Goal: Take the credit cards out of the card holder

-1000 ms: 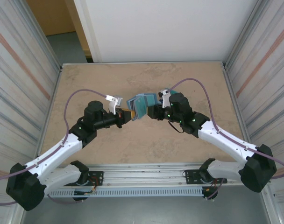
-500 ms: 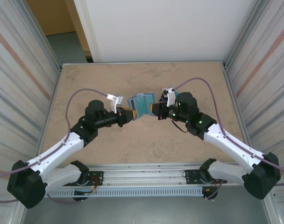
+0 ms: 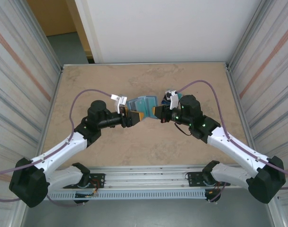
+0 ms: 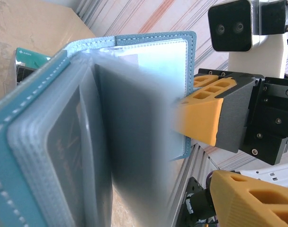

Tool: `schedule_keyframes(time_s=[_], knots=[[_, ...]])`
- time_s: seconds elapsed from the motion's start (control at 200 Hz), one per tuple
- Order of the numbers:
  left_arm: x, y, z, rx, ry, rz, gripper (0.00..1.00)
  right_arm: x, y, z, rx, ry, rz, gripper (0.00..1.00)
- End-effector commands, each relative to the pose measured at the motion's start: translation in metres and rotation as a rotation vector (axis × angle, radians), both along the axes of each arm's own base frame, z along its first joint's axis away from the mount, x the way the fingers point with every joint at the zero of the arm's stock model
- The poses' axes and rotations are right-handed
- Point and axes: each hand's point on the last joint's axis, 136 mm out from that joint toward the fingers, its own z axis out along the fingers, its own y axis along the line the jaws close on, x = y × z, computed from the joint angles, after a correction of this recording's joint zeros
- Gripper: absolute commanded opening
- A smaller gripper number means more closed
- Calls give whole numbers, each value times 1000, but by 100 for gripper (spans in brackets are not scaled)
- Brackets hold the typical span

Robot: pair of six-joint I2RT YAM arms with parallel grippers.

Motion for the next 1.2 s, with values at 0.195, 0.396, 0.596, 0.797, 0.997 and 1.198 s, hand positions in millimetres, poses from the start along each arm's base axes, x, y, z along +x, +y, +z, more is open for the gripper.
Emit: schedule_keyframes(time_s=[0.195, 0.396, 0.596, 0.797, 0.997, 1.198], knots=[[3, -2, 18, -50, -26, -4, 56, 1, 0, 13, 49, -15, -14, 0], [9, 1, 10, -15, -16, 30, 34, -6, 7, 21, 79, -17, 42, 5], [10, 2, 7, -6, -15, 36, 19, -13, 14, 29, 125, -20, 98, 9], [10, 4, 4, 6, -14, 47, 7, -18, 14, 35, 141, -32, 116, 17], [9, 8, 9, -6, -31, 58, 1, -21, 7, 38, 147, -53, 103, 28], [5, 8, 15, -29, -41, 38, 0, -21, -1, 39, 145, -61, 72, 27]])
